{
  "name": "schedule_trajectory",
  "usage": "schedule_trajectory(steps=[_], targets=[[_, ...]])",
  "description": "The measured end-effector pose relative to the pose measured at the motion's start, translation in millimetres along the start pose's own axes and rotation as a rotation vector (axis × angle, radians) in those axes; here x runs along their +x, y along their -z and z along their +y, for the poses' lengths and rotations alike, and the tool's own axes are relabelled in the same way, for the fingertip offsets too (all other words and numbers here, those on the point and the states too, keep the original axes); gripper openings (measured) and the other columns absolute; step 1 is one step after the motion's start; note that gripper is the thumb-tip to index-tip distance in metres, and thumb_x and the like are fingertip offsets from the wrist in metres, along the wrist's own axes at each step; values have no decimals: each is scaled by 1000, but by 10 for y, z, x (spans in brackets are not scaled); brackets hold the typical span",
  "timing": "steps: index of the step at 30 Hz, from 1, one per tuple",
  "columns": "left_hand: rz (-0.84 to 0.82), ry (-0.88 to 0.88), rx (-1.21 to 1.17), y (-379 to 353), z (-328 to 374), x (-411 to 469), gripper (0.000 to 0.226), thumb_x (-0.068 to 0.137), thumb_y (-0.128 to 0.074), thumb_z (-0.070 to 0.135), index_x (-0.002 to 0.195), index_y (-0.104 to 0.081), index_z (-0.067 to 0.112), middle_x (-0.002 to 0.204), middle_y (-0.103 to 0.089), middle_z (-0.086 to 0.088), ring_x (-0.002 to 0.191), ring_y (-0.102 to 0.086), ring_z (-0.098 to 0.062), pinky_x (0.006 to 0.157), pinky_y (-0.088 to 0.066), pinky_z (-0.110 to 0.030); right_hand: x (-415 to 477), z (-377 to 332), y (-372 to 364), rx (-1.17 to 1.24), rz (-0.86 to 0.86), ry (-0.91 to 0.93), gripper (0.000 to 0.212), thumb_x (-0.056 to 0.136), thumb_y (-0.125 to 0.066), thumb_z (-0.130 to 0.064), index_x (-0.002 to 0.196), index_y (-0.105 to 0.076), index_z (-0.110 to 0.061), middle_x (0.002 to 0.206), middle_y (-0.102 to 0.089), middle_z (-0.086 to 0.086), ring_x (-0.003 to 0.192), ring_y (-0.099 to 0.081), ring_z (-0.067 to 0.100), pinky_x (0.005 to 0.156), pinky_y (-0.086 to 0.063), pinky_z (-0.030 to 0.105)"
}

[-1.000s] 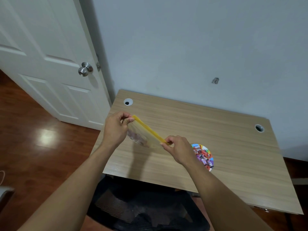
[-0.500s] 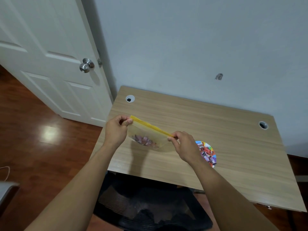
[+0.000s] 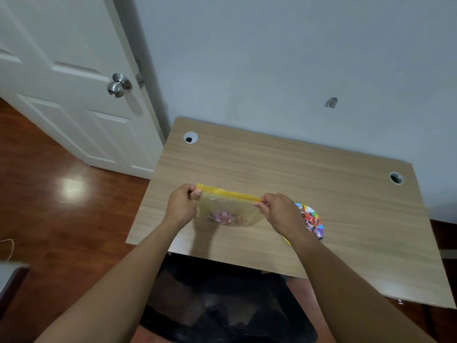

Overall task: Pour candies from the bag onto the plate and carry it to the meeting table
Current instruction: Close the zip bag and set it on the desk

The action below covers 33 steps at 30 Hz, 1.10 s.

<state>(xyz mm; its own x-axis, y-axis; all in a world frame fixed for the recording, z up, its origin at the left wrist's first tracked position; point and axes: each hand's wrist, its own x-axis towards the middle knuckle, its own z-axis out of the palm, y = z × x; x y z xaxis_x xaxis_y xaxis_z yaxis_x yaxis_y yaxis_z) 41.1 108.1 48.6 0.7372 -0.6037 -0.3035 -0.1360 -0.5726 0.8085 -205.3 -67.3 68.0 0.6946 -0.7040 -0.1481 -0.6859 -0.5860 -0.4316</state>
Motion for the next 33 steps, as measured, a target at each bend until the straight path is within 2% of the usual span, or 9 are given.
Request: schedule_trajectory(steps=[4, 8, 11, 16, 18, 23, 27, 30, 33], targets=[[5, 21, -30, -123, -7, 205, 15, 101, -72, 17, 94, -73, 3, 86, -72, -4, 80, -62, -19, 73, -46, -30, 154, 90, -69, 19, -54, -26, 27, 103, -66, -47, 94, -72, -22, 88, -79, 4, 93, -69, 31, 79, -57, 44], [4, -32, -25, -193, 24, 479, 7, 93, -81, 20, 90, -76, 22, 91, -73, -1, 85, -67, -20, 84, -52, -32, 348, 213, -130, 111, -50, -87, 20, 103, -69, -38, 100, -76, -19, 89, -82, 3, 86, -74, 32, 78, -60, 45], [31, -79, 1, -248, 53, 689, 10, 91, -84, 23, 98, -84, 15, 93, -71, -3, 87, -65, -18, 84, -52, -29, 501, 293, -162, 201, -4, -117, 15, 103, -71, -32, 104, -78, -19, 91, -84, 2, 84, -77, 28, 80, -61, 44], [-13, -69, -67, -361, 78, 939, 19, 96, -77, 31, 102, -85, 15, 87, -80, 0, 82, -75, -22, 85, -64, -41, 725, 379, -229, 267, 26, -160, 12, 103, -70, -19, 106, -81, -15, 94, -86, 4, 87, -78, 29, 84, -60, 43], [-19, -54, -119, -410, 104, 992, 21, 101, -70, 31, 104, -84, 16, 87, -81, -2, 77, -76, -24, 83, -65, -43, 790, 405, -246, 279, 28, -149, 17, 104, -68, -16, 114, -82, -14, 99, -86, 6, 93, -79, 31, 88, -60, 43], [-2, 21, -190, -516, 220, 963, 31, 108, -62, 30, 135, -71, 16, 99, -83, -5, 69, -75, -24, 59, -56, -18, 822, 479, -262, 345, -11, -198, 37, 109, -63, -21, 144, -70, -13, 112, -86, 3, 92, -72, 15, 96, -57, 34], [-41, 50, -199, -633, 249, 848, 30, 110, -58, 26, 136, -68, 13, 102, -80, -10, 66, -72, -26, 54, -52, -20, 724, 645, -268, 335, -12, -222, 36, 108, -63, -22, 140, -72, -9, 116, -85, 9, 105, -79, 28, 101, -58, 40], [-137, 66, -241, -777, 282, 715, 29, 110, -59, 25, 130, -71, 7, 104, -77, -17, 59, -69, -20, 48, -52, -19, 573, 860, -219, 354, 1, -270, 31, 107, -64, -23, 134, -76, -11, 114, -85, 9, 108, -78, 26, 100, -56, 34], [-217, 95, -264, -990, 307, 588, 28, 110, -60, 25, 127, -74, 7, 100, -78, -12, 69, -73, -23, 55, -57, -25, 388, 1139, -113, 315, 20, -321, 26, 108, -64, -22, 127, -78, -12, 114, -84, 7, 111, -76, 26, 88, -44, 20]])
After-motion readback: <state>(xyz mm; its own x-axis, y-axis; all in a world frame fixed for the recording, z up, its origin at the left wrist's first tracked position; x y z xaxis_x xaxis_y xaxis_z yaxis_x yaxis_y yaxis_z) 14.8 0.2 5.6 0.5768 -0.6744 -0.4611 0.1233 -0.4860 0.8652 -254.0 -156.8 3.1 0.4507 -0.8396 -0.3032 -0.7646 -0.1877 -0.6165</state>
